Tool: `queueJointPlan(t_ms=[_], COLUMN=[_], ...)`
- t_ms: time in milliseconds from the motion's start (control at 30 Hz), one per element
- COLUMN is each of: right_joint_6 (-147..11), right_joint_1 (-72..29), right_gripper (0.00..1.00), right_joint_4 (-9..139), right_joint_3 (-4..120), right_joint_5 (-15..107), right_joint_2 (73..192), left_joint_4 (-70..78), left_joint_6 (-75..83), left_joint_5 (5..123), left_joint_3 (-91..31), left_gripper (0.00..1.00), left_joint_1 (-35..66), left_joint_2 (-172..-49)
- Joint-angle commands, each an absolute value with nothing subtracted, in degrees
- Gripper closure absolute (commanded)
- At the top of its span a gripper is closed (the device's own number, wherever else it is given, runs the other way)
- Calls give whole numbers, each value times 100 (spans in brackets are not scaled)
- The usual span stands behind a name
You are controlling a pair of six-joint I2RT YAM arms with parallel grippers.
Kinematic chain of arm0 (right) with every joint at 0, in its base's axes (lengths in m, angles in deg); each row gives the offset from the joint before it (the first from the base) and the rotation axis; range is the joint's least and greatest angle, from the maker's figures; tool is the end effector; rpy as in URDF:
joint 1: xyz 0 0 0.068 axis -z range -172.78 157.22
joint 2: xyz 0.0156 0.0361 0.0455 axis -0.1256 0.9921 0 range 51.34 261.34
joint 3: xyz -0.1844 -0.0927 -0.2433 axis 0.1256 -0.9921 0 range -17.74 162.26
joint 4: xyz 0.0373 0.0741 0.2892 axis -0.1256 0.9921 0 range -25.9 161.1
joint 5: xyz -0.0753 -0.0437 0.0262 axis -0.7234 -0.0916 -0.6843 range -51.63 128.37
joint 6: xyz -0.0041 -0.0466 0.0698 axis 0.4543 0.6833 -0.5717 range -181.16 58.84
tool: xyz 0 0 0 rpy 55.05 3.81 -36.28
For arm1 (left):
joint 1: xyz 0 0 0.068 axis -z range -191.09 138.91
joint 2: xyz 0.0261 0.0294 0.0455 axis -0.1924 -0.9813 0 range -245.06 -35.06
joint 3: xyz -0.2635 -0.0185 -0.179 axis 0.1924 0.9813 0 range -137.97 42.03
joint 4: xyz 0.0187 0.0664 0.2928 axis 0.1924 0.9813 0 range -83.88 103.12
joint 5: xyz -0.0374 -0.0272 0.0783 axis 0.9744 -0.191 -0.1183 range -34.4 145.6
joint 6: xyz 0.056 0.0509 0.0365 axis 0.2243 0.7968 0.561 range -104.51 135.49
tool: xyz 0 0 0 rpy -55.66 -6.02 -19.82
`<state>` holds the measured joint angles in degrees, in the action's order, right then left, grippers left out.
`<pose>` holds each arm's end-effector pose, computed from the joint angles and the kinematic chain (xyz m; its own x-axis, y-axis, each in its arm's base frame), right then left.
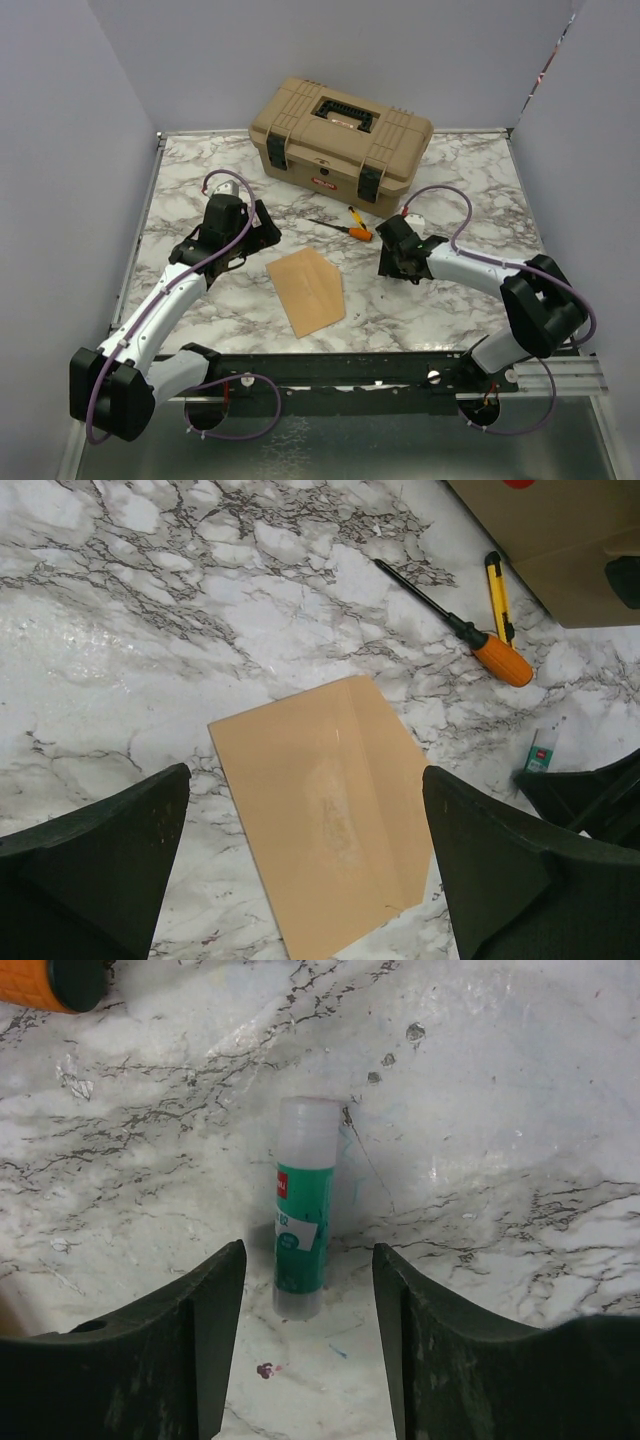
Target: Place the letter into the envelope and seal it
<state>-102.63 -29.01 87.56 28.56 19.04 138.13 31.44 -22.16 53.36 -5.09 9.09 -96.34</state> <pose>0.2746 0.1709 0.1552 -0.8346 0.1631 -0.5261 0.1500 0.9864 0.0679 0.2607 -0.0929 0.2809 -0.6658 -0.4056 -0.6262 -0.1141 0.8848 -0.4518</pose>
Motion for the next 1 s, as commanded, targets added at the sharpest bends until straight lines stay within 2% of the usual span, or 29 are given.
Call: queueJointPlan(t_ms=[0, 233, 300, 467, 567, 700, 867, 967], right_joint_6=[-10103, -9861, -9860, -9864, -9880, -9911, -10126, -10369], right_joint_1=[-2820, -2733, -2724, -2723, -2723, -2722, -2724, -2717], right_gripper=[44, 50, 56, 79, 86, 87, 88, 88], right_joint_4=[8390, 8247, 8247, 8220, 8324, 8367, 7665, 7216], right_joint_3=[2801, 2966, 2986, 2947, 2945, 2931, 3074, 3308], right_joint_5=[1899, 1611, 1575, 1561, 1757, 2757, 4747, 5138], right_joint_2=[13961, 14320, 14416, 14332, 13957, 13024, 12055, 11834], left_joint_4=[3011, 3003, 3002, 2838, 2544, 2016, 730, -288], left_joint_6=[-2289, -2377, -2380, -2282, -2252, -2603, -3413, -3639], left_joint_5=[5443, 5396, 5422, 5717, 6303, 7030, 7289, 7419], left_joint_3=[-480, -399, -396, -406, -386, -264, 26, 50], left_gripper=[1, 1, 1, 1, 1, 1, 1, 1], left_joint_1=[869, 869, 871, 869, 869, 958, 1563, 2090], left_joint_2=[-9494, -9432, -9421, -9365, -9396, -9500, -9591, -9727])
